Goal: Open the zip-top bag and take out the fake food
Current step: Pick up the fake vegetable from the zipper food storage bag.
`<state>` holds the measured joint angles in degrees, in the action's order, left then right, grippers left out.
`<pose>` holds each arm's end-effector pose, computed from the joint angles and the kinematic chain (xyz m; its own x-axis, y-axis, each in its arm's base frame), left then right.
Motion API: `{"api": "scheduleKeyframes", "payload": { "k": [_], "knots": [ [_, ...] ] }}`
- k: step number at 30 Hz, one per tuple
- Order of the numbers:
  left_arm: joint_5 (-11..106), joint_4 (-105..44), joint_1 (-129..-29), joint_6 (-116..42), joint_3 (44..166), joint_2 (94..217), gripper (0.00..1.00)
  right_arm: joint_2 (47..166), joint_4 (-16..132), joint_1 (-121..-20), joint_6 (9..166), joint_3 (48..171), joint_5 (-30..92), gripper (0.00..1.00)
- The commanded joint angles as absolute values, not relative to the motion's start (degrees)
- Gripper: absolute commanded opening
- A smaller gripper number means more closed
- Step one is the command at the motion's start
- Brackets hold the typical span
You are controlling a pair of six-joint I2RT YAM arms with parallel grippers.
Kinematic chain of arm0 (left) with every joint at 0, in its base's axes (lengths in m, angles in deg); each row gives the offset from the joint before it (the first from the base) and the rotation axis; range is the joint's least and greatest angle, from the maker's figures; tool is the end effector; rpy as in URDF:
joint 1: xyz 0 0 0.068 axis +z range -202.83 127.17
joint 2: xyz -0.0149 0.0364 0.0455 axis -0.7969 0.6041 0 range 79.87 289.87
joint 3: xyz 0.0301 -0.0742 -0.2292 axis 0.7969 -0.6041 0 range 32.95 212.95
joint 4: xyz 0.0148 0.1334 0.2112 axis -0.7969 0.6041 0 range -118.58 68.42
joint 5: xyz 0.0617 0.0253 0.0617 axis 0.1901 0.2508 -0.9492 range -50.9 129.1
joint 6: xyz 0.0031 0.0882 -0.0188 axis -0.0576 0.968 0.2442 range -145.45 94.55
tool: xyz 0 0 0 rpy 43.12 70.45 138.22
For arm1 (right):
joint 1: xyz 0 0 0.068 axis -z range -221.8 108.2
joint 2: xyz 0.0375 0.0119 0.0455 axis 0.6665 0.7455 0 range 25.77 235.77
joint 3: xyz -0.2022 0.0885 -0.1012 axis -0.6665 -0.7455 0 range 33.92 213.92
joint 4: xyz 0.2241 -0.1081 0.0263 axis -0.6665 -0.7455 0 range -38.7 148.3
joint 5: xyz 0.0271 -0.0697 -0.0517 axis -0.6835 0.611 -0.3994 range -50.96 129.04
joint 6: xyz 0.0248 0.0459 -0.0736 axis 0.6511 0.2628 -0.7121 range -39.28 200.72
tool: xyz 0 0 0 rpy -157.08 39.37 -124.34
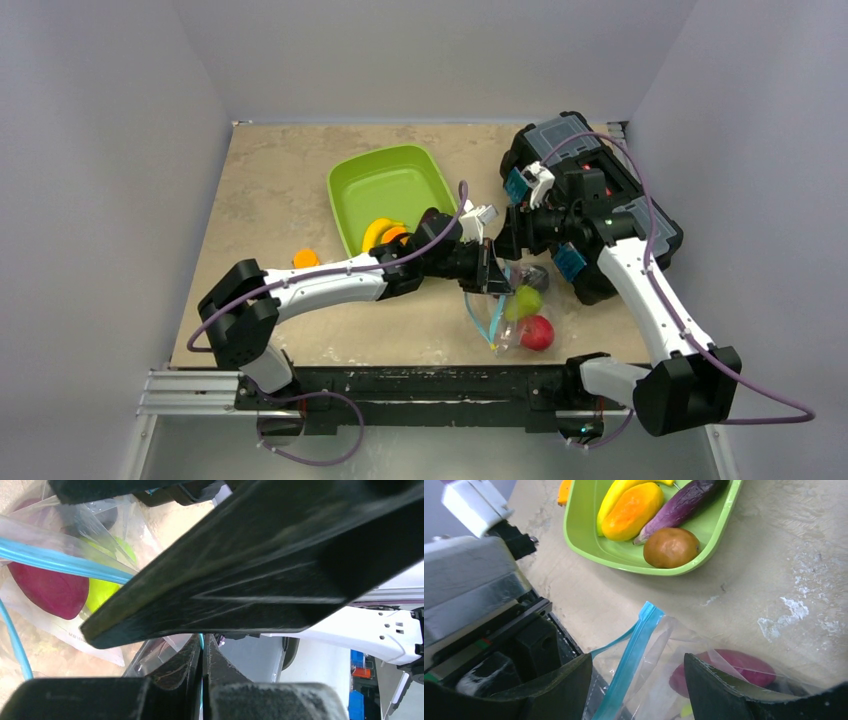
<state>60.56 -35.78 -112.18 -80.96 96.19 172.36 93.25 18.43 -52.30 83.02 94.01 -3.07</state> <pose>0.1789 -0.3598 0.2287 -0.9107 0.0321 -0.4117 0.3936 0.3696 -0.8417 0.2462 0.1005 0.2598 -0.7451 -0.1078 -0.6582 -0.5530 0.6514 0.5194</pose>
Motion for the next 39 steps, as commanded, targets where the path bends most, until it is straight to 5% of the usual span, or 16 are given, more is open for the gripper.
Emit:
{"api": "scheduleKeyframes", "payload": {
  "k": [1, 9, 17, 19, 23, 27, 39],
  "knots": [
    [60.3, -36.0, -112.8, -80.3, 99.5, 172.8, 0.00, 92.0, 17.0, -54.1, 79.2, 93.5, 2.8, 0.66],
    [58.7, -34.5, -112.9, -80.1, 99.8, 173.1, 0.00, 90.6, 14.8, -55.5, 73.5, 94.4, 9.3, 0.53],
    [57.2, -33.2, -113.1, -80.1, 99.5, 172.9, 0.00, 89.5, 14.2, -55.7, 70.7, 94.2, 11.0, 0.00],
    [56.8, -33.3, -113.0, -80.1, 99.0, 172.3, 0.08, 89.2, 14.2, -55.7, 70.6, 94.1, 10.8, 0.00],
    [54.8, -34.3, -113.0, -80.1, 96.0, 169.2, 0.42, 88.2, 13.7, -55.7, 70.3, 94.8, 8.8, 0.00],
    [52.3, -35.7, -112.9, -80.4, 91.4, 164.8, 0.58, 88.1, 12.3, -55.6, 69.0, 96.9, 5.0, 0.00],
    [48.4, -25.9, -112.9, -80.6, 93.7, 161.3, 0.54, 91.8, 11.1, -55.7, 68.9, 106.3, -4.9, 0.00]
  ]
}}
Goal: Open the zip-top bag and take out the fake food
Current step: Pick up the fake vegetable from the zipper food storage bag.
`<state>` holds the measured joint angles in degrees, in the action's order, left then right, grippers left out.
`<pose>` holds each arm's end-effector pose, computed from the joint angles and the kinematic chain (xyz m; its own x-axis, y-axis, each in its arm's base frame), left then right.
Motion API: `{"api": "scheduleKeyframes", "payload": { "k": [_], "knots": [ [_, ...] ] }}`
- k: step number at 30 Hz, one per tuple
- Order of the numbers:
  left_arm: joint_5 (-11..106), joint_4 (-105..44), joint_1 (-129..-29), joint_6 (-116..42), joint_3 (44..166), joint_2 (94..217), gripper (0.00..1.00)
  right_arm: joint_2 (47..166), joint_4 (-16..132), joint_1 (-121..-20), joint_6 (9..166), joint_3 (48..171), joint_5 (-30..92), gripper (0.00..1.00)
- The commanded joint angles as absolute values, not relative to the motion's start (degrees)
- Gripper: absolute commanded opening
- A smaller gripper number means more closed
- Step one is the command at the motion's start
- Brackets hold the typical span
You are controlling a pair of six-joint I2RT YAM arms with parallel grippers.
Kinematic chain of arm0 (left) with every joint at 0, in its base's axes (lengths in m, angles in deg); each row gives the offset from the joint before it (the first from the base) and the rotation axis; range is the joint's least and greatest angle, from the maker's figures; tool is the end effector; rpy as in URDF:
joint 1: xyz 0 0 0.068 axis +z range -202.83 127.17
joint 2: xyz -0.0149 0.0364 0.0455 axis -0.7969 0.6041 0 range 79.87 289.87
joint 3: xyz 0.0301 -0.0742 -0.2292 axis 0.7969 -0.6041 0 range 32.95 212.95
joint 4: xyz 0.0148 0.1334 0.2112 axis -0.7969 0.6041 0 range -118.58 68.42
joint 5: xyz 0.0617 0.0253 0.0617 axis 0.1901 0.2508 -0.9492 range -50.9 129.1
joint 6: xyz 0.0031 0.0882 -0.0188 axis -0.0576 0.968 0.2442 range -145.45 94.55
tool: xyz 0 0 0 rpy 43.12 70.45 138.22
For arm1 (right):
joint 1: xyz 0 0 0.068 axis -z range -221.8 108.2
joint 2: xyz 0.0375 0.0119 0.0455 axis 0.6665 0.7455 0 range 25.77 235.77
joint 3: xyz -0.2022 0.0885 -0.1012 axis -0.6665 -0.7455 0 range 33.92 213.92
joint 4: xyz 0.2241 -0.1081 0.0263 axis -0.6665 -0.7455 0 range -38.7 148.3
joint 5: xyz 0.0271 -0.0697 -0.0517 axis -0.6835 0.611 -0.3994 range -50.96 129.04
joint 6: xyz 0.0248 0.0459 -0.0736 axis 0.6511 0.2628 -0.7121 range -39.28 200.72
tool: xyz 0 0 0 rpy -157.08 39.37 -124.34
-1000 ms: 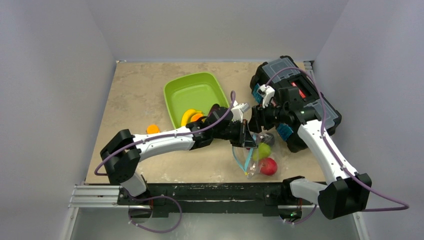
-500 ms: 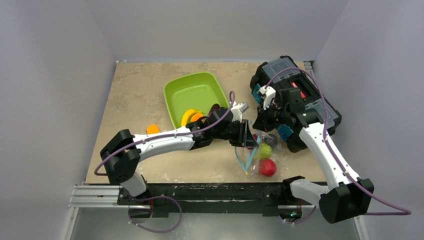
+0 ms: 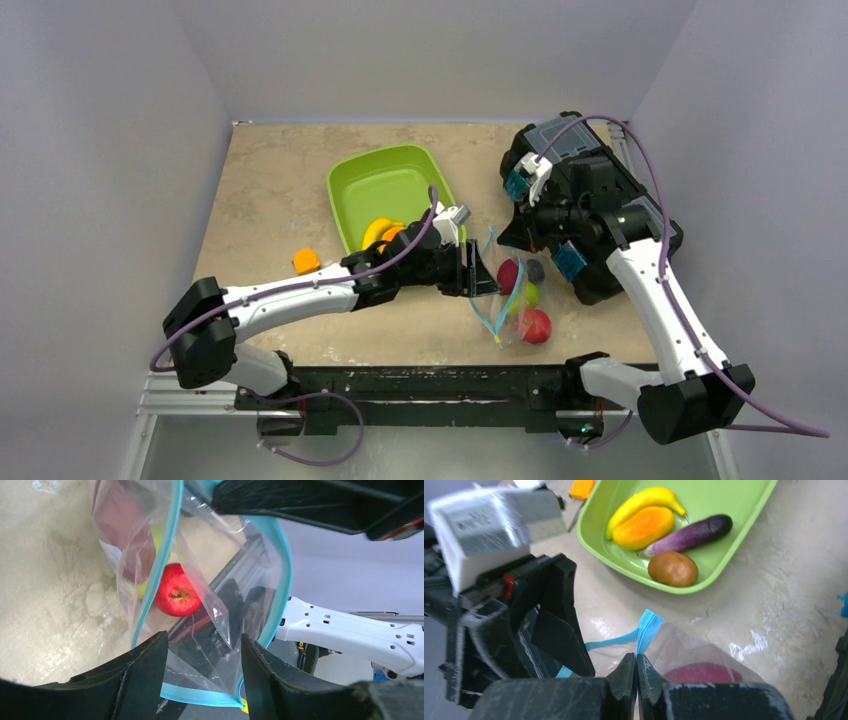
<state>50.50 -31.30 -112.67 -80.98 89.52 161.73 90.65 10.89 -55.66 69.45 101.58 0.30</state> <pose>0.1694 -0.3232 0.2400 -0.8834 -0.0882 -0.4602 0.3726 0.4630 -0.8042 0.2291 0.1084 0.2993 -0.5481 -0.2922 -0.7837 -0.7405 0.6053 0.2922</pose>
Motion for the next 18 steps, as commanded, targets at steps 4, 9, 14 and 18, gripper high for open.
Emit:
{"api": "scheduleKeyframes", "payload": {
  "k": [4, 9, 14, 18],
  "knots": [
    [45.7, -19.3, -112.9, -79.5, 96.2, 161.5, 0.52, 93.0, 11.1, -55.7, 69.6, 109.0, -6.6, 0.00],
    [39.7, -12.1, -112.6, -77.7, 97.9, 160.9, 0.52, 93.1, 13.7, -55.7, 71.0, 106.0, -5.3, 0.00],
    [39.9, -11.1, -111.6, -77.2, 98.4, 163.2, 0.52, 92.4, 18.8, -55.8, 73.3, 99.1, -4.9, 0.00],
    [42.8, -16.3, -111.5, -77.4, 98.0, 164.6, 0.52, 92.2, 20.7, -55.8, 73.6, 96.7, -4.2, 0.01]
  ]
}}
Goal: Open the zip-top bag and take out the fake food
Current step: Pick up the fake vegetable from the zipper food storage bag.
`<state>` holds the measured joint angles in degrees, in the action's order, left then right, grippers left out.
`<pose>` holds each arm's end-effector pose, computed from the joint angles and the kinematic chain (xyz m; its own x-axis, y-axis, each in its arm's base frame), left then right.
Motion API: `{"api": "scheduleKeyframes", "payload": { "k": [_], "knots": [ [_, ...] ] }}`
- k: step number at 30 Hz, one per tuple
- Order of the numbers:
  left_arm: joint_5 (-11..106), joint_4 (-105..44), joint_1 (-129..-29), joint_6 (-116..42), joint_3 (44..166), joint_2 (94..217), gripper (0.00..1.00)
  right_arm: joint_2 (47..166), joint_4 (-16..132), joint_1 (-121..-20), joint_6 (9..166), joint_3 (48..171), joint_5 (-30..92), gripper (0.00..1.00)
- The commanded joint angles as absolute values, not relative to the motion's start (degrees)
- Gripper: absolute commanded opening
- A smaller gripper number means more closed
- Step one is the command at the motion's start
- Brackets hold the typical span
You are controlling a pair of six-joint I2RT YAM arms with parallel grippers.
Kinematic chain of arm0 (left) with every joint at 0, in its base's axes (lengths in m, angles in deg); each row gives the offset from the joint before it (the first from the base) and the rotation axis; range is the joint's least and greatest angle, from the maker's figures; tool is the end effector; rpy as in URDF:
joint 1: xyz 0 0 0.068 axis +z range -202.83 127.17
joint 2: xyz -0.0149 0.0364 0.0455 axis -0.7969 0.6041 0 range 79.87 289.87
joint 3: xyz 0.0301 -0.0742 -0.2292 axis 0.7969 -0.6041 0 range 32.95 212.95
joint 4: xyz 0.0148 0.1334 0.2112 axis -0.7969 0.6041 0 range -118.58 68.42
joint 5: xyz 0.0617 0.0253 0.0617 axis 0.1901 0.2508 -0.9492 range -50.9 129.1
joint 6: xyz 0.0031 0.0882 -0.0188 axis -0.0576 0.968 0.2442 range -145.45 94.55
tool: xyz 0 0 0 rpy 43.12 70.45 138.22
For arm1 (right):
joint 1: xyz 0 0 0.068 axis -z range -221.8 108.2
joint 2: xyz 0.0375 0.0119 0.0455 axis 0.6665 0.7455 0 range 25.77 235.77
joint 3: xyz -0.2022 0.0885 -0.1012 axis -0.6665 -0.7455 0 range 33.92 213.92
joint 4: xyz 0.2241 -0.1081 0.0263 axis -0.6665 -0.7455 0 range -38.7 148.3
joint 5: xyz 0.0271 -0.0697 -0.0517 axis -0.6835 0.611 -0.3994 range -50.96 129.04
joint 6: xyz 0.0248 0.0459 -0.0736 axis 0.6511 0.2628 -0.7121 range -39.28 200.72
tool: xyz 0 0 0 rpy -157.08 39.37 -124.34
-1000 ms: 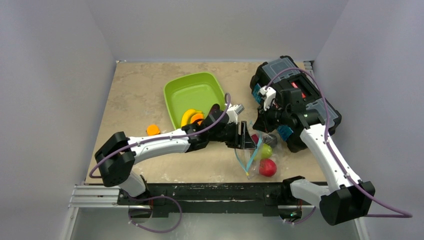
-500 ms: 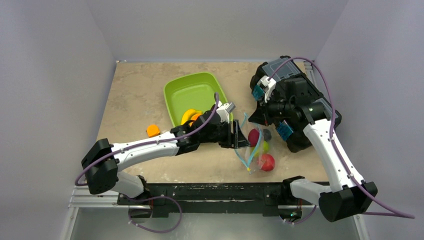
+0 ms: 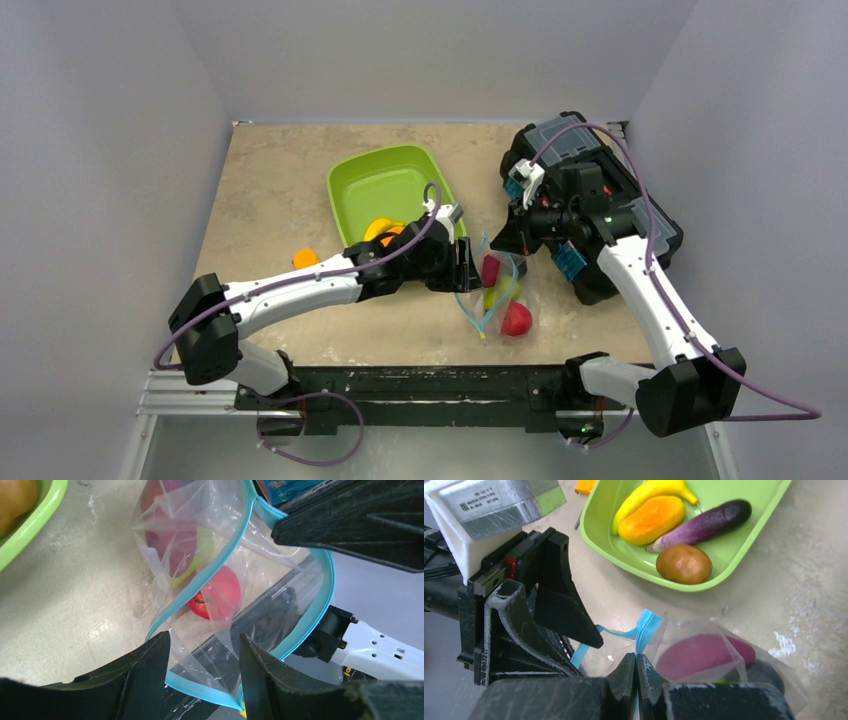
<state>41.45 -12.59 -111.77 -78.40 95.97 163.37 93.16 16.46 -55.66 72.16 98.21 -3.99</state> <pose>0.1814 -0.3076 0.2277 -0.8814 -0.0822 -0.4652 0.2812 0.6999 -0.6565 0.2398 0.1157 0.2818 -0.5825 -0.2557 -0.7716 -0.7388 0.5623 0.3714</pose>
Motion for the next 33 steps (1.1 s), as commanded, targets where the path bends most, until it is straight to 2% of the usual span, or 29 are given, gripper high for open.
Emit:
{"api": "scheduleKeyframes", "payload": {
  "k": [1, 9, 17, 22, 25, 33],
  "knots": [
    [43.5, -17.5, -111.5, -77.4, 98.0, 165.0, 0.52, 92.2, 21.0, -55.8, 73.6, 96.5, -4.1, 0.01],
    [44.1, -18.2, -110.8, -78.0, 98.6, 170.8, 0.45, 92.9, 20.6, -55.8, 72.7, 97.7, -4.4, 0.12],
    [42.7, -17.7, -110.5, -75.3, 100.3, 174.5, 0.43, 92.9, 16.1, -55.8, 65.3, 99.9, -10.2, 0.33],
    [43.8, -21.9, -109.4, -75.5, 98.1, 175.3, 0.43, 92.6, 8.3, -52.9, 53.1, 102.7, -16.3, 0.46],
    [44.5, -24.6, -108.7, -75.5, 96.3, 174.9, 0.43, 92.1, 5.6, -51.4, 48.6, 102.6, -16.0, 0.51],
    [47.1, -33.3, -106.6, -74.8, 90.5, 172.1, 0.45, 94.8, 5.7, -49.8, 37.4, 99.6, -6.1, 0.53]
  ]
}}
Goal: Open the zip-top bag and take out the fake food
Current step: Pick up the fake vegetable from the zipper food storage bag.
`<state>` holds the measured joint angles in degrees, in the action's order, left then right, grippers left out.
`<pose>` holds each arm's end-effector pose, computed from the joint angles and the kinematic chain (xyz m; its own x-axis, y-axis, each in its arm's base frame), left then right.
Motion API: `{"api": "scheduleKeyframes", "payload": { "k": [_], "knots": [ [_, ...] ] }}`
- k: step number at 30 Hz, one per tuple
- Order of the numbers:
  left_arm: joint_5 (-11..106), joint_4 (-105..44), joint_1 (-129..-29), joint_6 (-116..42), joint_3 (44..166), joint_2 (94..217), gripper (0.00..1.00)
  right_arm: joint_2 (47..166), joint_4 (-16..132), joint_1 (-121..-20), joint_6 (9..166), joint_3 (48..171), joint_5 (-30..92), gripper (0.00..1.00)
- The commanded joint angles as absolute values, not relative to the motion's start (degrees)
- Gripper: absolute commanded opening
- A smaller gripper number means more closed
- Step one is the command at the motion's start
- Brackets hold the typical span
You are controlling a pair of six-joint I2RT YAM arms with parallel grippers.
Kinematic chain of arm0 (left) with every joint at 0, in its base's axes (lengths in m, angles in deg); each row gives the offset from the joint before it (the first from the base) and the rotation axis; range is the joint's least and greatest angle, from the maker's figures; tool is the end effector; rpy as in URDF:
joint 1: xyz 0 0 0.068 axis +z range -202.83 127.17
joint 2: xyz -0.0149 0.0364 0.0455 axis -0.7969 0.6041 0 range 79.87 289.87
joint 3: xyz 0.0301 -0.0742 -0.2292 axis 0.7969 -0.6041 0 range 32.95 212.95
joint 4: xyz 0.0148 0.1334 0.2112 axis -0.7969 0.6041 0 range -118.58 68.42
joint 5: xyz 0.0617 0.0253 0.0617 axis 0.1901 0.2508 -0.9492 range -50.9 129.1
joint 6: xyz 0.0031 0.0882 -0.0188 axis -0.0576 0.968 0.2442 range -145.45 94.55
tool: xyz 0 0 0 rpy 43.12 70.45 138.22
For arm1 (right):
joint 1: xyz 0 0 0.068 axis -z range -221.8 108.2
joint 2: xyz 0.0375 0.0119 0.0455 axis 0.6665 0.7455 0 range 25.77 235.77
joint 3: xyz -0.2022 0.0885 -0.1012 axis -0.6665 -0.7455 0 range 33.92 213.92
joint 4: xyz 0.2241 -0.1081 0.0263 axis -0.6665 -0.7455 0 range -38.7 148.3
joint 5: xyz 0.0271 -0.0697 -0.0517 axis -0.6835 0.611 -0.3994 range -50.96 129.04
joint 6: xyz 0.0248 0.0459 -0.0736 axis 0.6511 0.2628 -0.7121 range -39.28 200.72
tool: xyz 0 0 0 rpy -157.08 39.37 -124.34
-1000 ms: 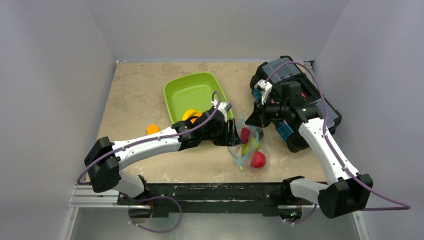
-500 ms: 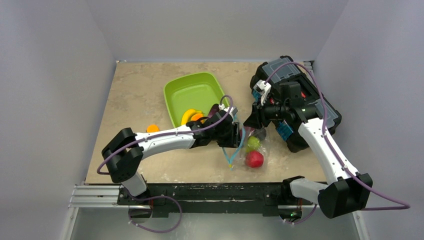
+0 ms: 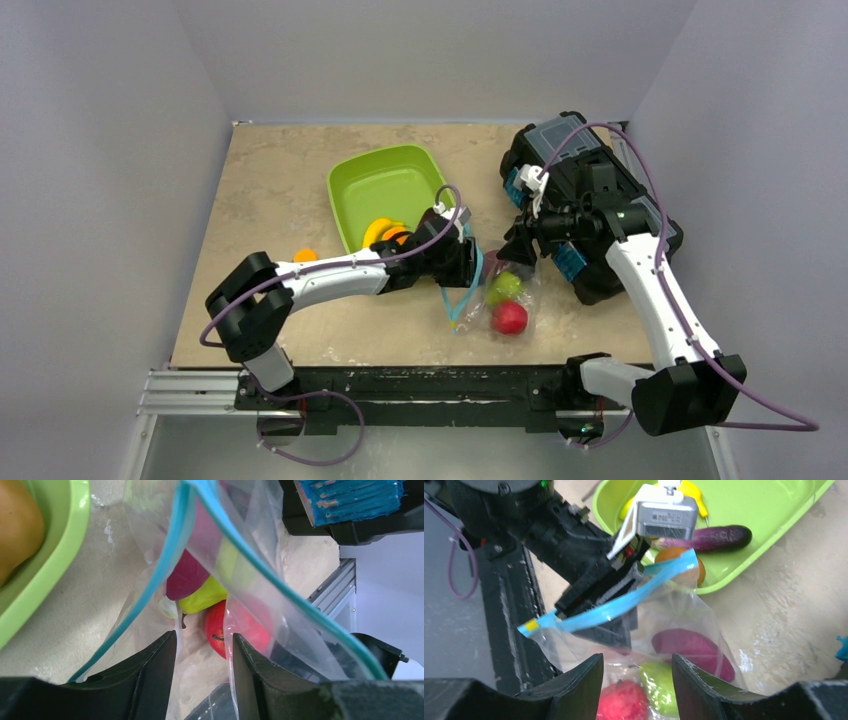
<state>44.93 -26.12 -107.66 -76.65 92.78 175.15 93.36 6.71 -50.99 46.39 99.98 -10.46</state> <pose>0.2166 -0.3216 0.1644 -0.8915 -0.0809 -0.4458 0.2627 0.7094 -0.6540 0.2287 0.0990 0.2813 -0.3397 -0.4259 -0.8385 -0.9029 0.3973 0.1640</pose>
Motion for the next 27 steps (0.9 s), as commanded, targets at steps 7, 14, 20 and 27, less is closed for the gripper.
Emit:
{"api": "scheduleKeyframes", "payload": {
  "k": [7, 14, 20, 27],
  "knots": [
    [50.1, -40.6, -105.4, -74.3, 85.4, 171.0, 0.46, 101.8, 3.9, -49.7, 23.2, 100.8, 0.7, 0.65],
    [51.4, -44.7, -105.4, -72.8, 81.8, 170.1, 0.45, 109.7, 6.0, -50.9, 17.2, 101.7, 1.3, 0.67],
    [51.6, -46.7, -105.4, -69.9, 78.6, 168.7, 0.40, 110.9, 10.4, -54.2, 11.5, 98.6, 1.4, 0.67],
    [51.0, -49.8, -105.4, -68.7, 75.1, 167.1, 0.39, 114.4, 14.9, -56.8, 13.7, 97.9, 3.9, 0.65]
  ]
}}
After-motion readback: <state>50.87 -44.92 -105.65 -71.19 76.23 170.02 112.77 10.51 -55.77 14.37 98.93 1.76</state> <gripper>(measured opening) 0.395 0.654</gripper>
